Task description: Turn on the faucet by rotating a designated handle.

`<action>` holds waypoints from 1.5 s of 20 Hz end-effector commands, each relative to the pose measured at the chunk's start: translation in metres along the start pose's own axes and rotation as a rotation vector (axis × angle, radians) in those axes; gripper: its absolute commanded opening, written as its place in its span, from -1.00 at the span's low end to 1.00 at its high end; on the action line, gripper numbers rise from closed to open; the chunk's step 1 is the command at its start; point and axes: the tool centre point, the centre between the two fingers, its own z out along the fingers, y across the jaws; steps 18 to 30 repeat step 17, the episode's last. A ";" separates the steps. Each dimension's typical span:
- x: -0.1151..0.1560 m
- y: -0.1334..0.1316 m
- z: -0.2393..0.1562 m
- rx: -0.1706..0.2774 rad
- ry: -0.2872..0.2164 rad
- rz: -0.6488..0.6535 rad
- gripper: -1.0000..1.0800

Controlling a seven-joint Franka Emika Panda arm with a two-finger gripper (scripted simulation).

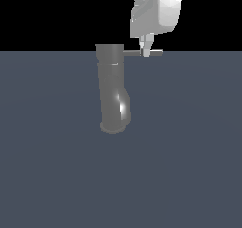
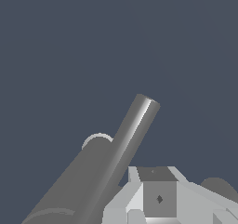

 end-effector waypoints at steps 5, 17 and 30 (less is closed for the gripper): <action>0.021 -0.011 0.000 0.003 0.002 0.018 -1.00; 0.043 -0.030 0.000 0.002 0.001 0.026 -1.00; 0.043 -0.030 0.000 0.002 0.001 0.026 -1.00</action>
